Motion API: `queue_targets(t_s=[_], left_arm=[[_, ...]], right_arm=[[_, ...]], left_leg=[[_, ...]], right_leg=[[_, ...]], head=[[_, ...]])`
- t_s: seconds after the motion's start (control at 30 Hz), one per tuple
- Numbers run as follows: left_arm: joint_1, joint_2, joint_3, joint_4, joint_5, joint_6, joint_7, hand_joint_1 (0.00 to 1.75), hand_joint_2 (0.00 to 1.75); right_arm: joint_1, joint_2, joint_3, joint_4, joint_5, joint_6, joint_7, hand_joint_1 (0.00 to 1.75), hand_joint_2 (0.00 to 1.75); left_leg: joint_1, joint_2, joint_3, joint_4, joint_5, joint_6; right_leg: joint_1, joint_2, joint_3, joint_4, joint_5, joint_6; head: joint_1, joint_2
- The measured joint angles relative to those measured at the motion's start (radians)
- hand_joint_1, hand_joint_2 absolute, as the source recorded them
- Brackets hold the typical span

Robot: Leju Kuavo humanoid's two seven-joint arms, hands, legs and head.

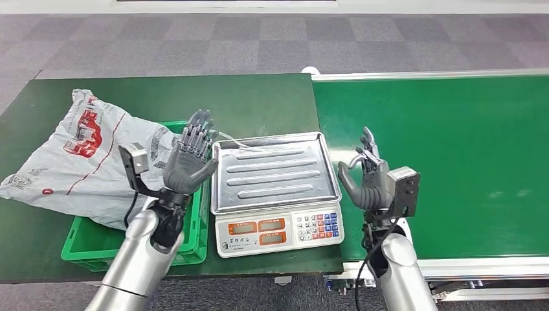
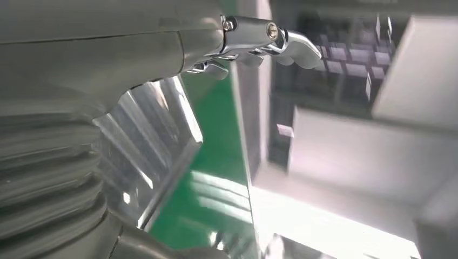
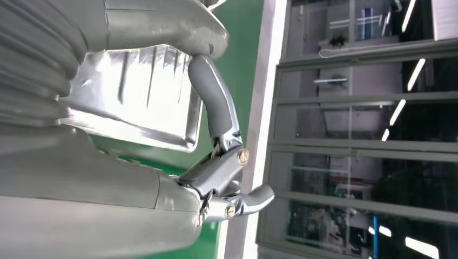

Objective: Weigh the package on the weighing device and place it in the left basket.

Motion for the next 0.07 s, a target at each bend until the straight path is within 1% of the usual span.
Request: queue_targets(t_s=[0.03, 0.07], left_arm=[[0.0, -0.014, -0.012, 0.017, -0.029, 0.044, -0.012, 0.0, 1.75], [-0.001, -0.021, -0.017, 0.026, -0.045, 0.067, -0.017, 0.0, 1.75]], right_arm=[[-0.017, 0.006, 0.012, 0.026, 0.002, -0.014, 0.003, 0.0, 1.75], [-0.026, 0.008, 0.017, 0.038, 0.004, -0.021, 0.005, 0.0, 1.75]], left_leg=[[0.0, 0.0, 0.0, 0.0, 0.0, 0.0], [0.0, 0.0, 0.0, 0.0, 0.0, 0.0]], right_leg=[[0.0, 0.0, 0.0, 0.0, 0.0, 0.0], [0.0, 0.0, 0.0, 0.0, 0.0, 0.0]], head=[[0.0, 0.0], [0.0, 0.0]])
